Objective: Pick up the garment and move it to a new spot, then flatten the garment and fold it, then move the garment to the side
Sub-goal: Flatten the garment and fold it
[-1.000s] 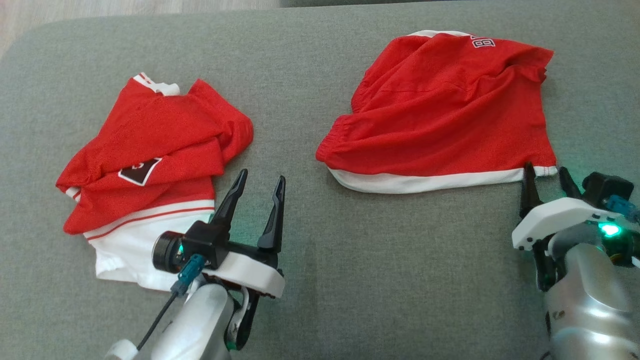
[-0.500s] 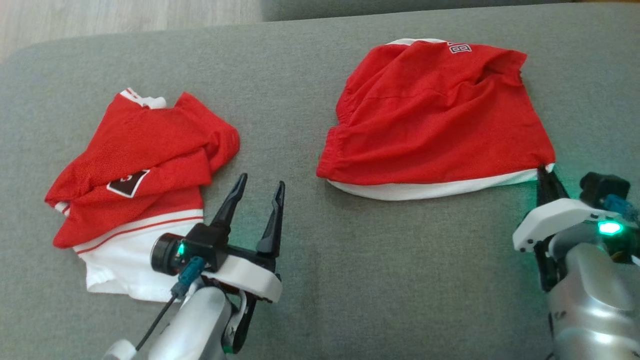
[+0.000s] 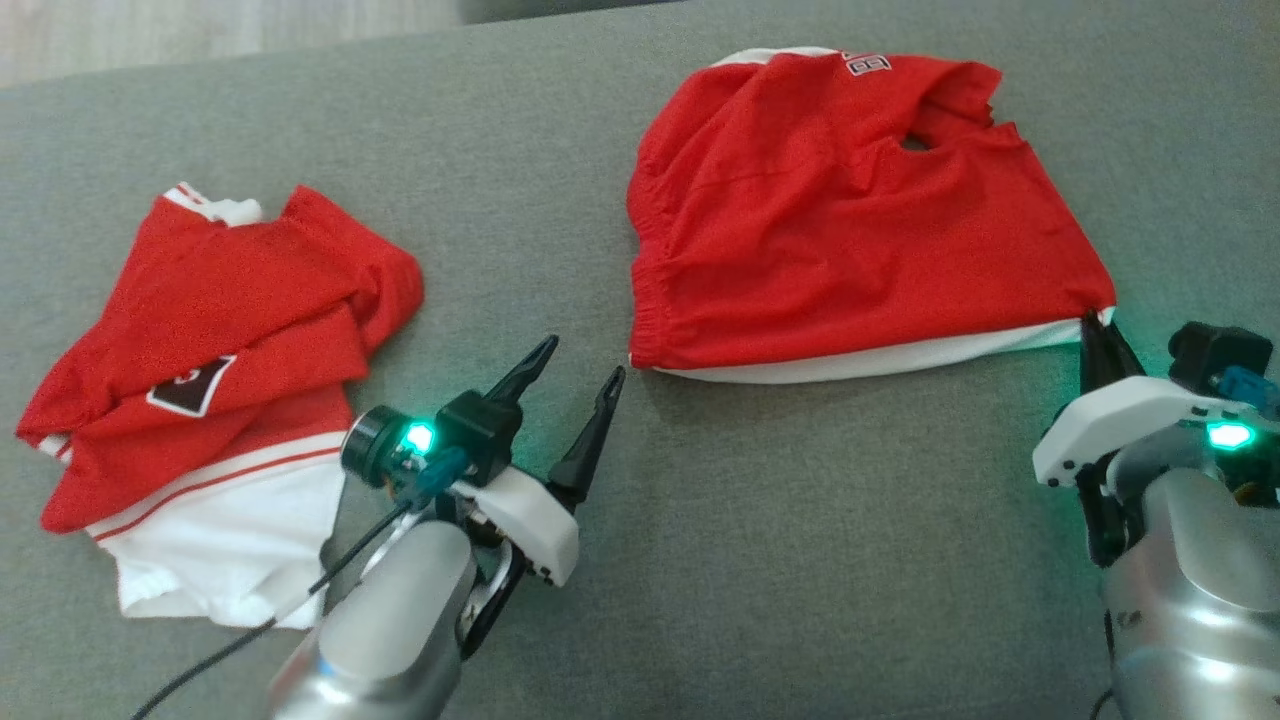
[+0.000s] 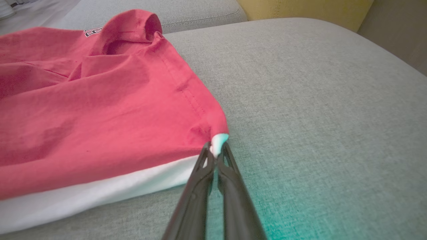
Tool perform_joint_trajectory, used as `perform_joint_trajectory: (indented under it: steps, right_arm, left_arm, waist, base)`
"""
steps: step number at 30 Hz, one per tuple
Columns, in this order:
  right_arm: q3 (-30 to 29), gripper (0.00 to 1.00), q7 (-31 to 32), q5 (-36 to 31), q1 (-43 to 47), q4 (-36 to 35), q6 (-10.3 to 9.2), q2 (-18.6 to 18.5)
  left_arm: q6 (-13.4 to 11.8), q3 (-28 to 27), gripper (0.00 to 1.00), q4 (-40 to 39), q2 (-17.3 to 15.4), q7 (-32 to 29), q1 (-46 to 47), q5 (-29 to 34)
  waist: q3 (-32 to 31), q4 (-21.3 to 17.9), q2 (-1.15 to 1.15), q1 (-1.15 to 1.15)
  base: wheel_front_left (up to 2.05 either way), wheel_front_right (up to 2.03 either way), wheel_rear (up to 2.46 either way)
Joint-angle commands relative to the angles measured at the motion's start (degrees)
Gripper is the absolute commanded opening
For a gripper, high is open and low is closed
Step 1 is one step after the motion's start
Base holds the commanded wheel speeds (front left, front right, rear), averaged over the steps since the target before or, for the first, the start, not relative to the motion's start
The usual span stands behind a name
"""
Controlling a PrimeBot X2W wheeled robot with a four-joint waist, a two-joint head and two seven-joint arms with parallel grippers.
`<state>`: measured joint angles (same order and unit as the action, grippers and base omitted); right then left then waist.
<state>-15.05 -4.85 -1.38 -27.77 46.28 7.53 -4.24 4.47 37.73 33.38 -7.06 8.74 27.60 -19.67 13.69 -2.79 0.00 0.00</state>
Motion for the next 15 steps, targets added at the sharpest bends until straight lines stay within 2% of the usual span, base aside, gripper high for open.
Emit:
perform_joint_trajectory:
  steps: [1,7,15]
  right_arm:
    - [1.61,0.0,-0.11,0.47,-2.2,-2.03,-0.04,0.18]
    - [2.58,0.0,0.12,1.47,-3.04,-3.08,-0.04,0.49]
    - [3.45,0.0,0.16,1.84,-4.12,-3.67,-0.04,0.74]
  left_arm:
    - [0.42,-0.95,1.0,-0.71,-0.38,0.04,2.63,0.61]
    - [2.31,2.69,1.0,3.45,0.48,-0.32,6.82,0.59]
    - [2.94,6.72,1.0,6.24,1.11,0.27,10.79,-1.18]
  waist:
    - [0.89,-0.76,0.0,0.0]
    - [2.77,-1.95,0.0,0.0]
    - [4.36,-2.28,0.0,0.0]
  base:
    - [0.0,0.0,0.0]
    - [0.0,0.0,0.0]
    - [0.0,0.0,0.0]
